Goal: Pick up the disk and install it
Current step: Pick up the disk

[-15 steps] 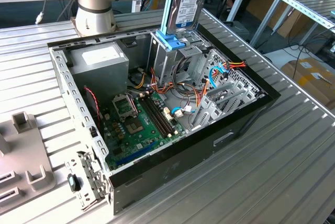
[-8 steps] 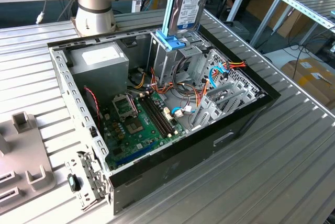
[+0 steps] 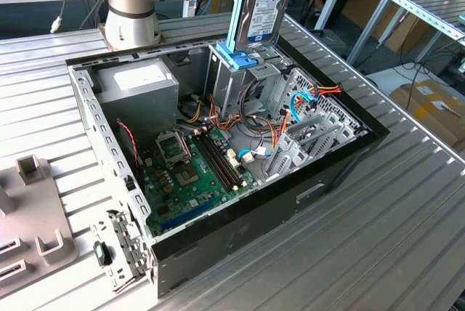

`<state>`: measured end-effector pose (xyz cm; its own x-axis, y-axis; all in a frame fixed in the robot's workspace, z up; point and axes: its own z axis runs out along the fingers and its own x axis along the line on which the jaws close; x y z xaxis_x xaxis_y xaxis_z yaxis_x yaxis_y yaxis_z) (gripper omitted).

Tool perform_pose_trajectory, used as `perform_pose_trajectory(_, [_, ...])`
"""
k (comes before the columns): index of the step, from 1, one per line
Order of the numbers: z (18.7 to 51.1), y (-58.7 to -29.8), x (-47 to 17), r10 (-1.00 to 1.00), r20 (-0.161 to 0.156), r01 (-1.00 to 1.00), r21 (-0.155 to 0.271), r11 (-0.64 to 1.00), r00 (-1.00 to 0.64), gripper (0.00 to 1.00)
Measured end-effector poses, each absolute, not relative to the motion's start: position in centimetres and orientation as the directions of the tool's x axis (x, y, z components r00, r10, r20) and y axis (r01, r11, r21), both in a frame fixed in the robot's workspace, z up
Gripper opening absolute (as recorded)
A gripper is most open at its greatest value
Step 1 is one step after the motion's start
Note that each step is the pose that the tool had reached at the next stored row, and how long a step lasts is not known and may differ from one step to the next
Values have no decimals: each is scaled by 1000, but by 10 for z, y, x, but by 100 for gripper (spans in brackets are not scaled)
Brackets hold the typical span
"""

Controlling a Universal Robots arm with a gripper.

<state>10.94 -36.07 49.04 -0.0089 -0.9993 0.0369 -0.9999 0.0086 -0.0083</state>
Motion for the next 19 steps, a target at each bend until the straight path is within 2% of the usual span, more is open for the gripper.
perform_pose_trajectory(19, [490, -367, 110, -999, 45, -1000, -8, 9, -9, 35])
